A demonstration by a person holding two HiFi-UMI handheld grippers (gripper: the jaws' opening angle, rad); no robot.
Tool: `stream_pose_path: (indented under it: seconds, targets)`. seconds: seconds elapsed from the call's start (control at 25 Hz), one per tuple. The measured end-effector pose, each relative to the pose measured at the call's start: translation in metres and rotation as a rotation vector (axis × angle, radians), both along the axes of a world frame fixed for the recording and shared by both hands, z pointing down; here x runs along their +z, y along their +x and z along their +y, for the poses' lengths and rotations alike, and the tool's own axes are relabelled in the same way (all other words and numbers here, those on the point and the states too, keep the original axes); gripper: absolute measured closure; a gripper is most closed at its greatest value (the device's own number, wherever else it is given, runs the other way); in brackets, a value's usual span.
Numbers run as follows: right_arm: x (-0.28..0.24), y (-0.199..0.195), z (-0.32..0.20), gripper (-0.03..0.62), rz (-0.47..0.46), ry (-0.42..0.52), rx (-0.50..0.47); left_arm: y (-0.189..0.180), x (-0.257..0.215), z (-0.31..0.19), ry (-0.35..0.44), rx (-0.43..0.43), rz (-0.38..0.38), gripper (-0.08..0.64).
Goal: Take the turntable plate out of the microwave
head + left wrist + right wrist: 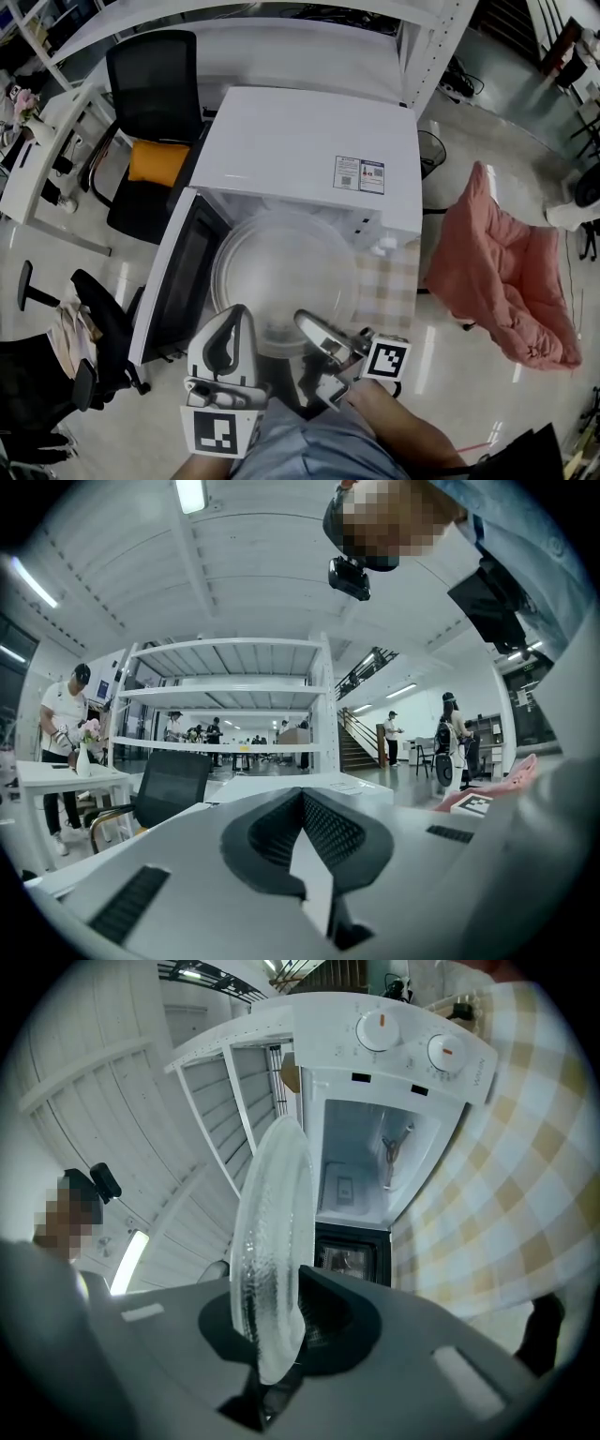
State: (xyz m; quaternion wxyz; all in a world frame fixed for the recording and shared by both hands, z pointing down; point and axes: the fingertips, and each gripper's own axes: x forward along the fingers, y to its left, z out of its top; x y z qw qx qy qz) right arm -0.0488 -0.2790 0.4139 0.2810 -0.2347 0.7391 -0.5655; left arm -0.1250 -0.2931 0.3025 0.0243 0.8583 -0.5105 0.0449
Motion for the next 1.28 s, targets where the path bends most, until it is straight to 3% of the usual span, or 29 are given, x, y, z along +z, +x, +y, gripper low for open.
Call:
stream_pose_path:
  seconds: [1.28]
  targets:
    - [-0.006,-0.007,-0.001,0.552,0.017,0.012,0.005,-0.003,-0.009,0.006,0.027,0.011,0.007,0.554]
